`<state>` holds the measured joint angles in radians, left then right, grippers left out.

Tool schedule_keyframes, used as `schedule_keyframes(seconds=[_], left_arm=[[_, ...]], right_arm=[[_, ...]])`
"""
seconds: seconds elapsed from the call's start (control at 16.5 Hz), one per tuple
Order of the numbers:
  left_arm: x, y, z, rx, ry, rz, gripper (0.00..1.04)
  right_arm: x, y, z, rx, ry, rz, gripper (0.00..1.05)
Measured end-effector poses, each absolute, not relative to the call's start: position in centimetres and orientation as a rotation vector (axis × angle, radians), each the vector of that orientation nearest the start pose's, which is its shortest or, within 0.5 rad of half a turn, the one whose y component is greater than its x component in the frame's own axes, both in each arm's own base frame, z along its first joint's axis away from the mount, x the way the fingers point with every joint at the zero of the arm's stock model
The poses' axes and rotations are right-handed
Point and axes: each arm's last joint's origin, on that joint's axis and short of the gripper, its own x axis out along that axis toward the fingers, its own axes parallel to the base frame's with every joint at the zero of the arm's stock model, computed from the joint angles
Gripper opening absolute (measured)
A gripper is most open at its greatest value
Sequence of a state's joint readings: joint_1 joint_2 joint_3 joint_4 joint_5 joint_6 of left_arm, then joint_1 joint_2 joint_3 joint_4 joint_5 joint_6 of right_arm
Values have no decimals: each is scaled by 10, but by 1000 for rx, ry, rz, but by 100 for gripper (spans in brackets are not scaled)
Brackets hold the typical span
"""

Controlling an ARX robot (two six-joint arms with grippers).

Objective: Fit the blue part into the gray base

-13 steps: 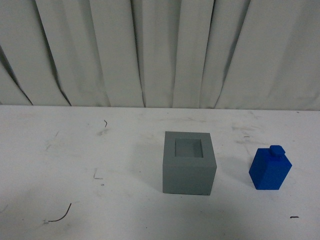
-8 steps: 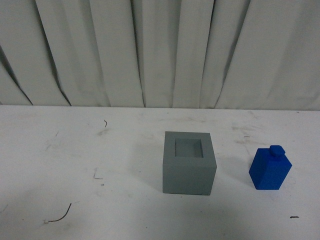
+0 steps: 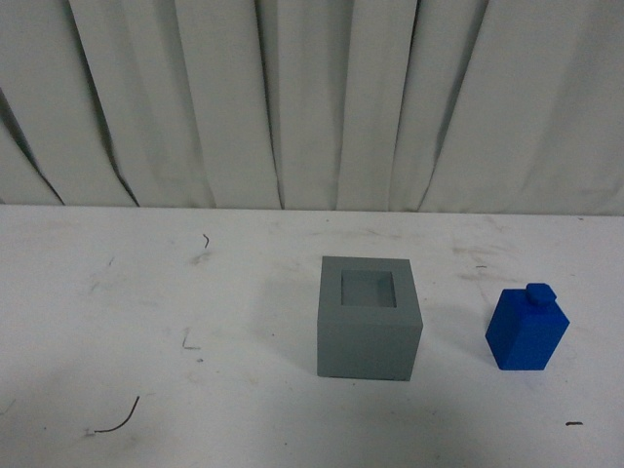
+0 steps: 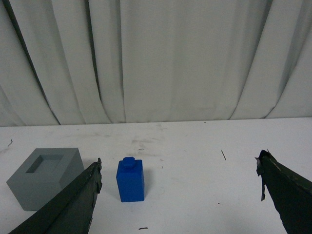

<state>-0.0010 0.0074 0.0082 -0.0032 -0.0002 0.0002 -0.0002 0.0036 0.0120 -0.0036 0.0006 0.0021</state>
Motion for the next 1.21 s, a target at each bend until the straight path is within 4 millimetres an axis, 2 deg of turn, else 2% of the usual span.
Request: schedule_keyframes(seconds=[0.42,0.6,0.67,0.79,0.91,1.03,1.21], left_arm=[[98,0,165,0,2,-1,98],[98,0,165,0,2,-1,98],[98,0,165,0,2,-1,98],[98,0,165,0,2,-1,98],[98,0,165,0,2,-1,98],[98,0,165,0,2,-1,98],[98,0,165,0,2,-1,98]], right_arm=[[99,-1,171,1,-38,5,98],[120,-13,179,0,-56,-15,98],[129,-17,188,-5,-83,-15,98],[154,-27,213,-26,-165,-28,98],[189,-38,228,-54,-200,-38,98],[250,-52,227,-117,-110,-23,98],[322,-71,216,-255,32,51,98]])
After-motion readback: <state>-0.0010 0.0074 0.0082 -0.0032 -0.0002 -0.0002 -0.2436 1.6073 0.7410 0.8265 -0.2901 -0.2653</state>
